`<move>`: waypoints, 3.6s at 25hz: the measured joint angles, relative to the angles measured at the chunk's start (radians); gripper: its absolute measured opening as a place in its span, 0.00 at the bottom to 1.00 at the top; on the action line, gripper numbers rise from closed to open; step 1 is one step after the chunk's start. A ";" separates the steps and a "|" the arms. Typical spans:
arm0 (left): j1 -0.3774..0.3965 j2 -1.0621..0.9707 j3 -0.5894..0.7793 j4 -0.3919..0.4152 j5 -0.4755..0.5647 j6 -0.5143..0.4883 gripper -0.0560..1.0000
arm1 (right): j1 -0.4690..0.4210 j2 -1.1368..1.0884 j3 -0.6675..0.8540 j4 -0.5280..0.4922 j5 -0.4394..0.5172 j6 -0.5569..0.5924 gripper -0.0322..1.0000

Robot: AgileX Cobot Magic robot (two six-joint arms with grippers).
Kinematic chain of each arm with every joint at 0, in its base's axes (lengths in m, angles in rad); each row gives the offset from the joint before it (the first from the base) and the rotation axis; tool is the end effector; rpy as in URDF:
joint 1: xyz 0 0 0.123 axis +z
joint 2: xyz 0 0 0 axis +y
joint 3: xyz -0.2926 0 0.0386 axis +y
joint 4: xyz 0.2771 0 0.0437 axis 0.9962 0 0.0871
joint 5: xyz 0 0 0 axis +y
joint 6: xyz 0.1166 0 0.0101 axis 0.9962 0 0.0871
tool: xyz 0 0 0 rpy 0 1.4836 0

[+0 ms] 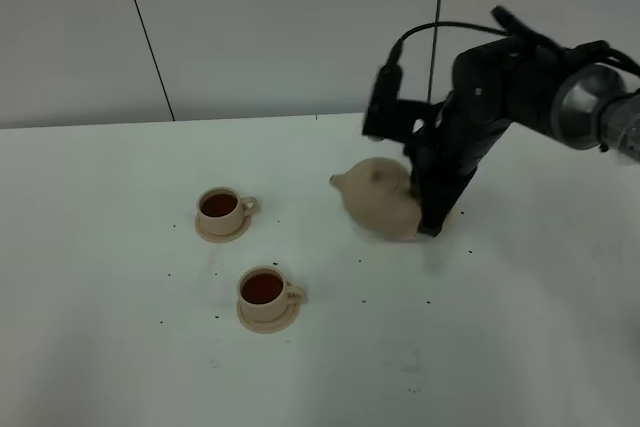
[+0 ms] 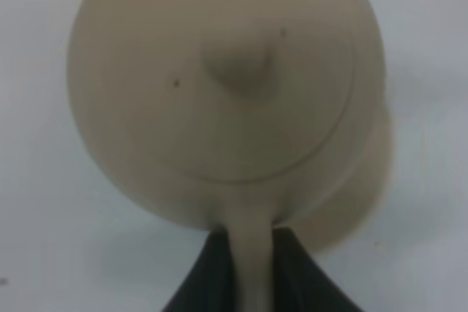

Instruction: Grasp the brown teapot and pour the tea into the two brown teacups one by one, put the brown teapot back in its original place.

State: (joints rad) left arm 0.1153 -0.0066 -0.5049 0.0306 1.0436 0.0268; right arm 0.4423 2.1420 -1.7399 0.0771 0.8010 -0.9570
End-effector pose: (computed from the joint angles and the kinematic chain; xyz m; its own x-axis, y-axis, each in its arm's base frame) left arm 0.0324 0.0069 0.2830 -0.4328 -0.0077 -0.9015 -0.1206 0.9915 0.0494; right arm 0.4619 0.2259 0.1751 -0.1493 -0.9384 -0.3118 -0.9153 0.2504 -0.3154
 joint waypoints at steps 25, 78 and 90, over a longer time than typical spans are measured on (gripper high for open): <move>0.000 0.000 0.000 0.000 0.000 0.002 0.28 | -0.097 0.099 0.000 0.048 -0.074 0.045 0.12; 0.000 0.000 0.000 0.000 0.000 0.001 0.28 | -0.326 -0.842 0.735 -0.067 0.350 1.067 0.46; 0.000 0.000 0.000 0.000 0.000 0.001 0.28 | -0.326 -1.477 1.215 -0.071 0.204 1.098 0.46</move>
State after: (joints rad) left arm 0.1153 -0.0066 -0.5049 0.0306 1.0436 0.0282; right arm 0.1166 0.6648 -0.5250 0.0065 1.0049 0.1415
